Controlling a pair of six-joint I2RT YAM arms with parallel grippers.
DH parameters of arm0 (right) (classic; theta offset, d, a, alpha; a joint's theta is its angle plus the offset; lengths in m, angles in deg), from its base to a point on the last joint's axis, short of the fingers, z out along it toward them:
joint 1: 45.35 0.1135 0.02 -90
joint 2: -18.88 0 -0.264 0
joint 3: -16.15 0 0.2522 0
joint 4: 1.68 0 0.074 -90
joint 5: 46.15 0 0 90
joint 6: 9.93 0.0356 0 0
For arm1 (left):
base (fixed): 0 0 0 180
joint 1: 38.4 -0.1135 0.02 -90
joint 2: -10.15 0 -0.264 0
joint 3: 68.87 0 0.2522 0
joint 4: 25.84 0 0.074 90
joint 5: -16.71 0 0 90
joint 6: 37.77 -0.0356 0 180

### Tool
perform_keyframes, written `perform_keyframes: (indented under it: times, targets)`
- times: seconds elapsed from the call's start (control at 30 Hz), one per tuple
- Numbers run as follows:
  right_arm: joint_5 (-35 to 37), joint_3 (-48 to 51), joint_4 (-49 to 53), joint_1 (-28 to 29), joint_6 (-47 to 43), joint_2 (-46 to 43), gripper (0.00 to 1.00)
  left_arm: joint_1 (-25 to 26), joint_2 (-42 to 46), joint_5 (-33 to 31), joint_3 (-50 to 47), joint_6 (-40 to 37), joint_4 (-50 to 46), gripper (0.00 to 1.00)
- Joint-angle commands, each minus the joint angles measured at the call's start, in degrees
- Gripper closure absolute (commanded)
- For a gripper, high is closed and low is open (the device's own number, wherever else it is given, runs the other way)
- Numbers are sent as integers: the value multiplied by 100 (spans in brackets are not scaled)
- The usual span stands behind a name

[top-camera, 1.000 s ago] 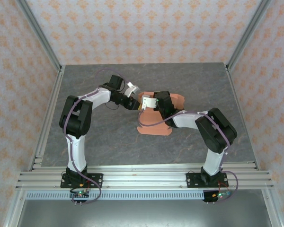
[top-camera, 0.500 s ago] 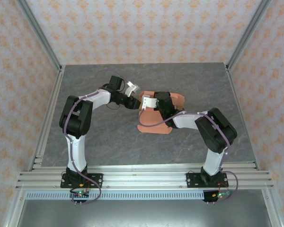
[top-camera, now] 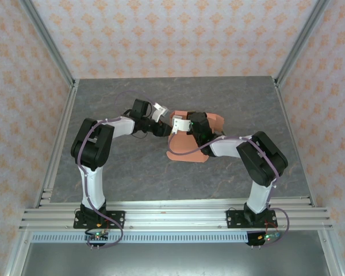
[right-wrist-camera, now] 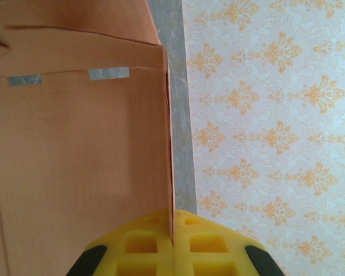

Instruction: Fold the paper box

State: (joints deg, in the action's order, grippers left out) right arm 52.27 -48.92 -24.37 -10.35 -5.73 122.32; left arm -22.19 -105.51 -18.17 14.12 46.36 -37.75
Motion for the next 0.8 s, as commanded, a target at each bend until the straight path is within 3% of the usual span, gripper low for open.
perform_keyframes:
  times: [0.0, 0.37, 0.77]
  targets:
    - [31, 85, -76, 105, -13, -159, 100, 76, 343, -100, -138, 147, 650, 56]
    - [54, 155, -194, 130, -69, -169, 100, 76, 211, -560, -73, 268, 942, 58]
    - [-113, 112, 234, 116, 210, -399, 100, 76, 53, -685, 301, 133, 320, 55]
